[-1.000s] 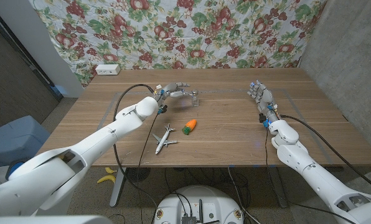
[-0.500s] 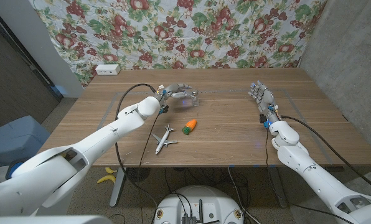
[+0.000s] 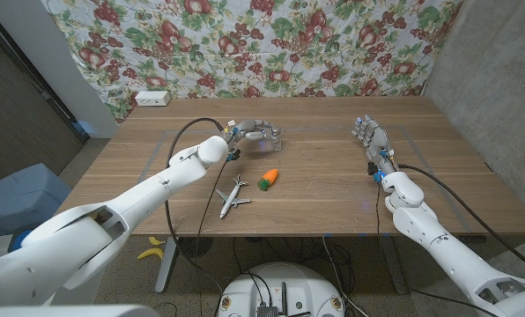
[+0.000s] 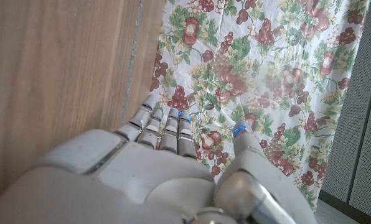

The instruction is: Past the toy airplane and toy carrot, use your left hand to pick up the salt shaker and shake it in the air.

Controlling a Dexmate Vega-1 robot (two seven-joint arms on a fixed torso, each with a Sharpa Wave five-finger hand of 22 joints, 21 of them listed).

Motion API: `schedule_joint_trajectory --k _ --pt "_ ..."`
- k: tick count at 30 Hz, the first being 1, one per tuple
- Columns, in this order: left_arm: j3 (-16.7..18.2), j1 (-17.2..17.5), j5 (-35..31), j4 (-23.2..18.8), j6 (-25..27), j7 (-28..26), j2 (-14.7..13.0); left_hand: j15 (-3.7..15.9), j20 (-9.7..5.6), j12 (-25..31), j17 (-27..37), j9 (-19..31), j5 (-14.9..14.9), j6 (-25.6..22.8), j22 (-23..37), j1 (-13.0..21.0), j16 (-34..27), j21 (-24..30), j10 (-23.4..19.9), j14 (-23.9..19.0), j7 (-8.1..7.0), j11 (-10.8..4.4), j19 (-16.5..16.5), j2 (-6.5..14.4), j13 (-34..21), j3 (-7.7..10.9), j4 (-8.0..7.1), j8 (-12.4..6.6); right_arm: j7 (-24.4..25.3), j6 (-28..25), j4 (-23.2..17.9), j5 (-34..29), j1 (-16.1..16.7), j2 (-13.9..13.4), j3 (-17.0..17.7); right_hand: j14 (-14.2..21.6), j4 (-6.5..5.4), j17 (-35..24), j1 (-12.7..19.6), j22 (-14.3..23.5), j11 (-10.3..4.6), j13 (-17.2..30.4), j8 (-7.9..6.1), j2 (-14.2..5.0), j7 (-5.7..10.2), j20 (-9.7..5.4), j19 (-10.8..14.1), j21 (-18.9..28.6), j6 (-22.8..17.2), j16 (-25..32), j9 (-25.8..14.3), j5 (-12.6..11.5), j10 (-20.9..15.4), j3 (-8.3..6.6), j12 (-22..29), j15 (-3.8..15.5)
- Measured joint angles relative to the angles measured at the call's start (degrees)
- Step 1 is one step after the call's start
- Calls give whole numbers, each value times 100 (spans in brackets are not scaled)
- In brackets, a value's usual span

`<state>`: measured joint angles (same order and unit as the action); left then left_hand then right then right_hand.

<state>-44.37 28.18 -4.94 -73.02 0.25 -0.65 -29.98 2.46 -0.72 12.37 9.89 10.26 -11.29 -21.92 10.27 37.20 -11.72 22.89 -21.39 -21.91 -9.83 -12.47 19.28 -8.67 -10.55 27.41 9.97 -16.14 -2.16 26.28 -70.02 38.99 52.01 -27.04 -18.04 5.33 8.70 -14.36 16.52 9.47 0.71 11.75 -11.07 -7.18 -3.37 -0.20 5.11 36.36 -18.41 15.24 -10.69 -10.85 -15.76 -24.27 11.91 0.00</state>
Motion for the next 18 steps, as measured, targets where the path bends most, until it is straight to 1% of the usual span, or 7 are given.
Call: schedule_joint_trajectory --k 2,4,9,10,14,16,18 --pt "-16 -21 -11 21 0 22 12 0 0 0 13 0 0 0 0 29 31 -3 0 0 0 0 0 -29 0 0 0 0 5 3 -3 -3 8 -1 2 0 0 0 0 0 0 0 0 0 0 0 0 -36 0 0 0 0 0 0 0 0" --pt "-29 -36 -17 39 1 31 22 0 0 0 13 0 0 0 0 29 36 -3 0 0 0 0 0 -29 0 -23 -22 0 8 5 -5 -5 11 -1 3 0 0 23 0 0 0 0 0 0 0 20 20 -42 0 0 0 0 0 0 0 0" --pt "-57 -72 -29 83 3 72 43 0 0 0 13 0 0 0 -1 53 36 -18 0 0 0 0 0 -5 0 -23 -22 0 12 9 -8 -6 14 -1 4 0 -1 26 0 -1 0 0 0 0 3 21 21 -42 -3 0 0 0 0 1 0 0" --pt "-67 -83 -31 98 4 80 51 0 0 -1 13 0 0 -15 0 53 36 -25 0 0 15 0 0 -5 1 -23 -22 0 12 11 -8 -6 15 -1 4 0 -16 26 0 0 0 0 0 0 21 21 21 -42 -21 0 0 0 0 16 0 0" --pt "-95 -121 -34 155 5 122 76 0 0 -39 12 0 0 -31 0 76 36 -26 0 0 32 0 0 -29 1 -23 -22 0 13 13 -8 -5 15 -1 4 0 -16 26 0 -1 0 0 0 0 21 21 21 -87 -21 0 0 0 0 16 0 0" --pt "-105 -134 -34 178 5 137 86 0 0 -39 12 0 0 -31 -1 76 36 -26 0 0 32 0 0 -29 1 -69 -21 0 13 14 -5 -6 15 0 5 0 -16 26 0 -1 0 0 0 0 21 21 20 -87 -21 0 0 0 0 16 0 0" --pt "-121 -151 -34 208 5 155 102 0 0 -39 12 0 0 -31 -1 106 36 -25 0 0 32 0 0 1 1 -69 -21 0 13 15 3 -6 16 2 5 0 -16 26 0 -1 0 0 0 0 21 21 20 -87 -21 0 0 0 0 16 0 0"
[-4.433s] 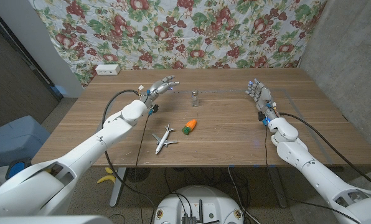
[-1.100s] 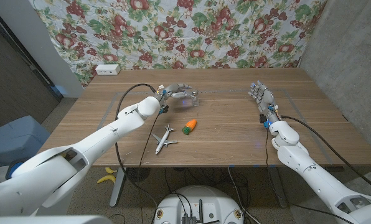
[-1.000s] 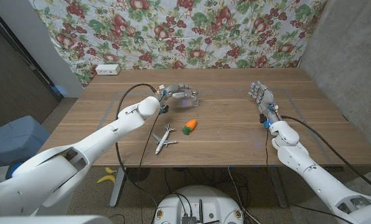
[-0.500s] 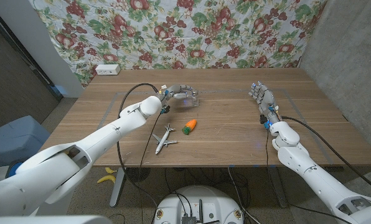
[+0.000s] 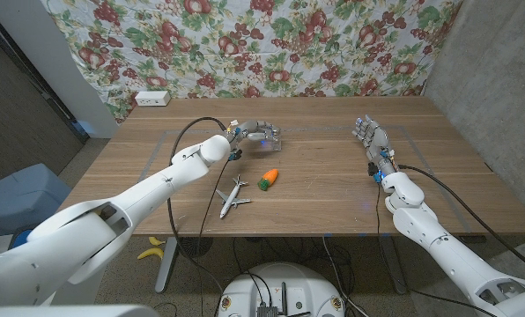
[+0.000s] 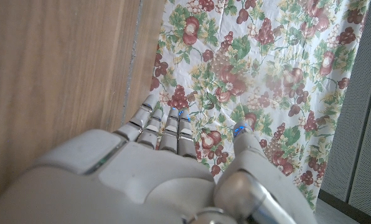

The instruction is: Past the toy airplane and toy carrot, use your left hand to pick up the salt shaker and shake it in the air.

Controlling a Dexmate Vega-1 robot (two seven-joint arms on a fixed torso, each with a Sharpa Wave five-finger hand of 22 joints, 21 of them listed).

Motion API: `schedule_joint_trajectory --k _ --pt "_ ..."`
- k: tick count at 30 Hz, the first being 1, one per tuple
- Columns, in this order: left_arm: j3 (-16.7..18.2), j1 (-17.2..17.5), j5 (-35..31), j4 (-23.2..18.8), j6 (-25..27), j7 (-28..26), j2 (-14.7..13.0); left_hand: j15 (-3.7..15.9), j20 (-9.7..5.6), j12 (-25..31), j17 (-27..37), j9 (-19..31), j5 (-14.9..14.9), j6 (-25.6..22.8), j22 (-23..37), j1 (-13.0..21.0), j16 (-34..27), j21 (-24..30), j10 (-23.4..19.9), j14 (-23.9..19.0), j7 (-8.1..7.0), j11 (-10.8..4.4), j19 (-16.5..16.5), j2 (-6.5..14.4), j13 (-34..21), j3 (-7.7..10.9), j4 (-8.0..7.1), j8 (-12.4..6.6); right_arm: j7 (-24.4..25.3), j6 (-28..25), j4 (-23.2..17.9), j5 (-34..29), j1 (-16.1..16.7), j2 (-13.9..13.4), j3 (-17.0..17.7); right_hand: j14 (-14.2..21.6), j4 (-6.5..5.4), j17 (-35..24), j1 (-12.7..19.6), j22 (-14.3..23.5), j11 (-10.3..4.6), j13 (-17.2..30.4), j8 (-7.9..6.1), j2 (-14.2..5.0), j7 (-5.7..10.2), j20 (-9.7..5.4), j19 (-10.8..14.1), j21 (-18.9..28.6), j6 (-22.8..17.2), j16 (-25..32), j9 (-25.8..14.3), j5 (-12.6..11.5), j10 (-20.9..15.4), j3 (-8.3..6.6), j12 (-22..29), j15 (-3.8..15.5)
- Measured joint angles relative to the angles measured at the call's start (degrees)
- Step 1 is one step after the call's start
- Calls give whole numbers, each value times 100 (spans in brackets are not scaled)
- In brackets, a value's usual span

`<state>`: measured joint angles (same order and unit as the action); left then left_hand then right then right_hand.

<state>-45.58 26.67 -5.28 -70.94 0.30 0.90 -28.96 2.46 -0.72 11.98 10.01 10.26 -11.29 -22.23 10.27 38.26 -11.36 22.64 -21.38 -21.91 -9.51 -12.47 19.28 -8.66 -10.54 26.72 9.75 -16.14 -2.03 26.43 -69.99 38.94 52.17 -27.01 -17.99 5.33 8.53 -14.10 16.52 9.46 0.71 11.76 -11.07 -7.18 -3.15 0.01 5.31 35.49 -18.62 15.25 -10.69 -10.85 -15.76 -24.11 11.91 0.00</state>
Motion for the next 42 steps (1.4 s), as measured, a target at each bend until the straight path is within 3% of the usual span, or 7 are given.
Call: schedule_joint_trajectory --k 14,18,23,30,33,35,42 --pt "-65 -123 95 293 -155 144 154 0 0 0 -1 0 -5 -1 0 94 0 -44 -31 -62 -2 31 0 94 1 -24 -24 26 -5 6 42 6 -17 15 1 0 0 27 0 -1 0 -4 0 0 0 0 0 -76 0 0 0 0 0 0 0 0" --pt "-70 -143 146 366 -200 181 192 1 31 -11 -1 0 -45 -73 -1 290 0 -44 -115 -62 -30 11 31 290 1 -21 -27 46 -7 6 57 10 -24 18 1 0 0 27 0 -1 0 -4 0 0 0 0 0 -95 0 0 0 0 0 0 0 0" --pt "-70 -158 221 451 -242 201 247 20 59 35 -3 0 -1 -273 25 565 0 -94 -587 -185 41 19 63 627 1 34 -17 90 -9 6 73 13 -38 23 1 0 -16 27 0 -1 0 -4 0 0 0 0 -1 -118 0 0 0 0 0 15 0 0" --pt "-42 -156 297 516 -274 146 300 19 -16 184 -8 0 83 -1196 28 1117 -19 -110 -1761 -496 229 31 280 1178 1 32 -15 86 -8 3 80 11 -52 24 1 0 -16 26 0 -1 0 -3 0 0 0 42 41 -160 1 -23 0 0 0 15 0 0" --pt "-20 -146 344 541 -286 100 324 26 -50 226 0 -6 101 -1554 28 1267 -39 -110 -2032 -688 316 185 360 1312 11 25 -5 77 -2 -5 81 7 -56 24 1 0 -16 26 0 -1 0 -3 0 0 0 42 41 -160 1 -23 0 0 0 15 0 0" --pt "-8 -142 370 558 -292 81 336 31 -76 244 -8 -5 117 -1668 28 1275 -40 -110 -2193 -843 332 267 404 1321 14 83 50 26 4 -10 81 4 -58 24 1 0 -16 41 0 -1 0 -3 0 0 0 42 41 -166 0 -23 0 0 0 15 0 0" --pt "15 -126 407 603 -303 44 366 86 -185 301 11 32 89 -1693 27 1266 -84 -79 -2213 -1392 357 287 596 1329 12 231 197 -47 18 -21 81 -6 -63 24 -2 0 -16 53 0 -1 0 -3 0 0 0 -1 83 -203 1 -23 0 0 0 15 0 0"
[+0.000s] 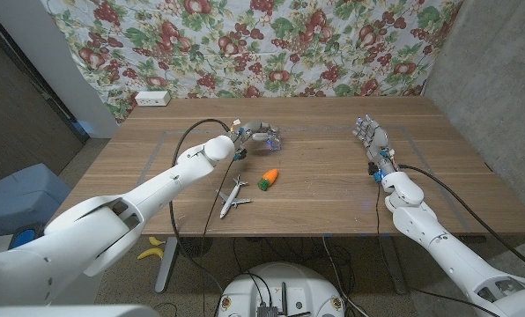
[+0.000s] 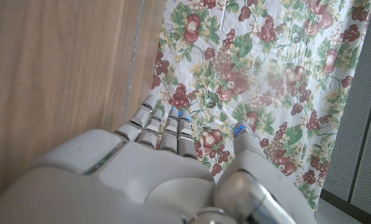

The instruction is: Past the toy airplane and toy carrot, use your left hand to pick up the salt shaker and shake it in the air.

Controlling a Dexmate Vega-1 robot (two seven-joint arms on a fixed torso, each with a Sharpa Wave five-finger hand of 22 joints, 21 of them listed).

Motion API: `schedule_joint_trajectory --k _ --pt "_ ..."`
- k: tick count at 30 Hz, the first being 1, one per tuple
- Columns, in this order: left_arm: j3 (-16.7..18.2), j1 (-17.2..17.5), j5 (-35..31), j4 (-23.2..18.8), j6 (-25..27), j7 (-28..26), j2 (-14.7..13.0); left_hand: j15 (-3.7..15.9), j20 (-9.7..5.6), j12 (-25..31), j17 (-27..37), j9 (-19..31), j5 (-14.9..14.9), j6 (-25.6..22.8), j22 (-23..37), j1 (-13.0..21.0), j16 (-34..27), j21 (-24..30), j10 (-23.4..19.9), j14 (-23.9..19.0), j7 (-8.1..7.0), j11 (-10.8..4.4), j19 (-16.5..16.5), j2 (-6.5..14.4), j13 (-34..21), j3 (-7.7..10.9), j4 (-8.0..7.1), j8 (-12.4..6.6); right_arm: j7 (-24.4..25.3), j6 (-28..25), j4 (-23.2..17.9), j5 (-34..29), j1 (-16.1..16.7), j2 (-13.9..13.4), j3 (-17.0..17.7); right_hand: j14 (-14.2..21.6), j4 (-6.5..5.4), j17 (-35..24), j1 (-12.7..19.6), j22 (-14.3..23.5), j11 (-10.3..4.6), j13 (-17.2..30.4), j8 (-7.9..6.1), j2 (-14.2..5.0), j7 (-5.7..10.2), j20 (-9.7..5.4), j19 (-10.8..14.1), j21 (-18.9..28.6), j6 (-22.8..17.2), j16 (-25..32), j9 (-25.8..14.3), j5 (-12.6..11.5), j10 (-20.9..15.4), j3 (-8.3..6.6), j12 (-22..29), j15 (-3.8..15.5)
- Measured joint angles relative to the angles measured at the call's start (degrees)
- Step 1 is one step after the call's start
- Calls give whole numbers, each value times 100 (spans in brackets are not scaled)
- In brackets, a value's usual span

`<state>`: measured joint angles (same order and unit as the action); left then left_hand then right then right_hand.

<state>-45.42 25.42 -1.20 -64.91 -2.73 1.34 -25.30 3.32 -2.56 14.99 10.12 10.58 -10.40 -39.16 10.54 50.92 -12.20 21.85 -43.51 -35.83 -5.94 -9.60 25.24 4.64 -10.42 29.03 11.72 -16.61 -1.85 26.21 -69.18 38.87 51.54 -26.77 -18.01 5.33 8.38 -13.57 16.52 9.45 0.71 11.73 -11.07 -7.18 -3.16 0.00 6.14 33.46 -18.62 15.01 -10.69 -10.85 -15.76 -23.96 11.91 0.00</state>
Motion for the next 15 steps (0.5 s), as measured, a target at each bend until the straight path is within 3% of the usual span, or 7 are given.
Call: schedule_joint_trajectory --k 9,11,15 --pt "39 47 54 10 15 -177 32 40 -10 54 16 29 -1 -31 -1 10 -40 43 -3 -324 30 3 112 -10 -19 2 1 -1 34 -15 -2 -24 -2 0 -10 0 0 0 0 0 0 0 0 0 0 0 0 -22 0 0 0 0 0 0 -24 0" --pt "55 61 62 10 15 -188 39 47 -1 55 27 38 -1 -102 -1 52 -40 43 -89 -401 101 89 122 -52 -19 2 2 0 39 -16 -3 -28 -2 0 -10 0 0 0 0 0 0 0 0 0 0 0 0 -22 0 0 0 0 0 0 -24 0" --pt "100 99 145 11 9 -245 53 67 8 60 43 39 -1 -132 -1 100 -74 87 -92 -524 113 93 192 -100 -19 8 8 1 51 -23 -21 -39 -2 0 -17 0 0 -1 1 0 0 0 0 -1 0 21 20 -62 0 0 0 0 0 0 -23 0"
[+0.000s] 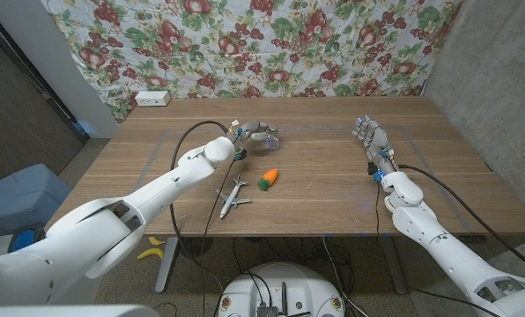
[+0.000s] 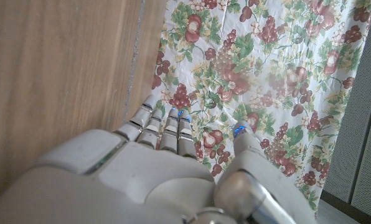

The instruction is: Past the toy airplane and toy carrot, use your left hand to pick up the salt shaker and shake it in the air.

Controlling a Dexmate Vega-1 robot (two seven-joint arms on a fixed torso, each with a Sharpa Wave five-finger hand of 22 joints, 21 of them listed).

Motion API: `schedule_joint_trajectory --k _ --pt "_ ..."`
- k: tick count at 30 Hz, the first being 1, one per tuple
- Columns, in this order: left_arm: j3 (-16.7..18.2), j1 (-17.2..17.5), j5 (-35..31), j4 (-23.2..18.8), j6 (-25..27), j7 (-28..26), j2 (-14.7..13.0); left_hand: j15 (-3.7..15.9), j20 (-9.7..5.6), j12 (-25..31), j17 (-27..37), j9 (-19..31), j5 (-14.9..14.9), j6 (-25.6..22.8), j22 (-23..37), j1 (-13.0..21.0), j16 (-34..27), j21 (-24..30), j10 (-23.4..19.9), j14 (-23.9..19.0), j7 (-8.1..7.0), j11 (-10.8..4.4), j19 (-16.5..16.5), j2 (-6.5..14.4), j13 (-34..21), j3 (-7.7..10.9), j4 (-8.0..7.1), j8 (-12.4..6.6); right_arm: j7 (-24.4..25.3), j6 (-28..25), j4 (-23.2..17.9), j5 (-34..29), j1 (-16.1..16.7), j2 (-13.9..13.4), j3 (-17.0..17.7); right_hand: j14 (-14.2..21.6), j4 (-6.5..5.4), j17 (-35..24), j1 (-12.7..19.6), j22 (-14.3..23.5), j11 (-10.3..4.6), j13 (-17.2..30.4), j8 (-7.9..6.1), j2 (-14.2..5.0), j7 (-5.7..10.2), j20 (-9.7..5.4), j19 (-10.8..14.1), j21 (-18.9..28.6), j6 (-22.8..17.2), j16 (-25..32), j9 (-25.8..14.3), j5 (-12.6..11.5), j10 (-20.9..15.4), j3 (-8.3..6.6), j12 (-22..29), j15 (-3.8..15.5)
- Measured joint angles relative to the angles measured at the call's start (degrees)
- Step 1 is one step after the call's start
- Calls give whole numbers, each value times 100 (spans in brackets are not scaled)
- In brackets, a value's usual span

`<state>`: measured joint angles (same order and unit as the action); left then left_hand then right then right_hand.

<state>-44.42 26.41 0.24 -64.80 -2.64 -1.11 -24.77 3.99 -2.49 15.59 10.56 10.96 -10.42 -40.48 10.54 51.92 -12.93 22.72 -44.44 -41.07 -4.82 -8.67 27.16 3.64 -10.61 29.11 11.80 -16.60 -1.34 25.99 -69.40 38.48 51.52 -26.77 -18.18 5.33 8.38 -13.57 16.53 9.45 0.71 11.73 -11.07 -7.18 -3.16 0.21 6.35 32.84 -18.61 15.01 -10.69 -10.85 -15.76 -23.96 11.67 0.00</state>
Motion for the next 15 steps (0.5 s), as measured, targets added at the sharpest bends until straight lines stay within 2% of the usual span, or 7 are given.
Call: schedule_joint_trajectory --k 3,4,8,15 --pt "39 34 65 0 -17 -30 8 13 -29 18 0 9 0 -9 0 0 1 0 -22 -32 9 22 31 -1 0 1 1 1 9 -9 -10 -6 0 -1 -4 0 0 0 1 0 0 0 0 -1 0 0 0 -20 0 0 0 0 0 0 0 0" --pt "67 55 102 -4 -31 -44 10 18 -29 18 0 9 0 -127 0 29 1 0 -112 -82 128 112 31 -29 1 6 6 4 10 -11 -12 -9 0 -1 -6 0 0 0 1 0 0 0 0 -1 0 0 0 -24 0 0 0 0 0 0 0 0" --pt "111 89 162 -33 -45 -62 10 40 -20 19 0 9 0 -244 0 56 1 0 -292 -121 246 292 84 -56 6 -8 -8 26 15 -15 -14 -12 -1 -2 -11 0 0 0 53 0 0 0 0 -53 0 0 0 -24 0 0 0 0 0 0 0 0" --pt "233 191 329 -159 -81 -102 -25 40 -27 19 -1 10 1 -275 -1 77 1 39 -327 -182 278 328 92 -77 11 -8 -8 23 23 -30 -20 -27 -12 -1 -27 0 0 28 53 0 0 0 0 -53 0 -21 20 -68 0 0 0 0 0 0 1 0"
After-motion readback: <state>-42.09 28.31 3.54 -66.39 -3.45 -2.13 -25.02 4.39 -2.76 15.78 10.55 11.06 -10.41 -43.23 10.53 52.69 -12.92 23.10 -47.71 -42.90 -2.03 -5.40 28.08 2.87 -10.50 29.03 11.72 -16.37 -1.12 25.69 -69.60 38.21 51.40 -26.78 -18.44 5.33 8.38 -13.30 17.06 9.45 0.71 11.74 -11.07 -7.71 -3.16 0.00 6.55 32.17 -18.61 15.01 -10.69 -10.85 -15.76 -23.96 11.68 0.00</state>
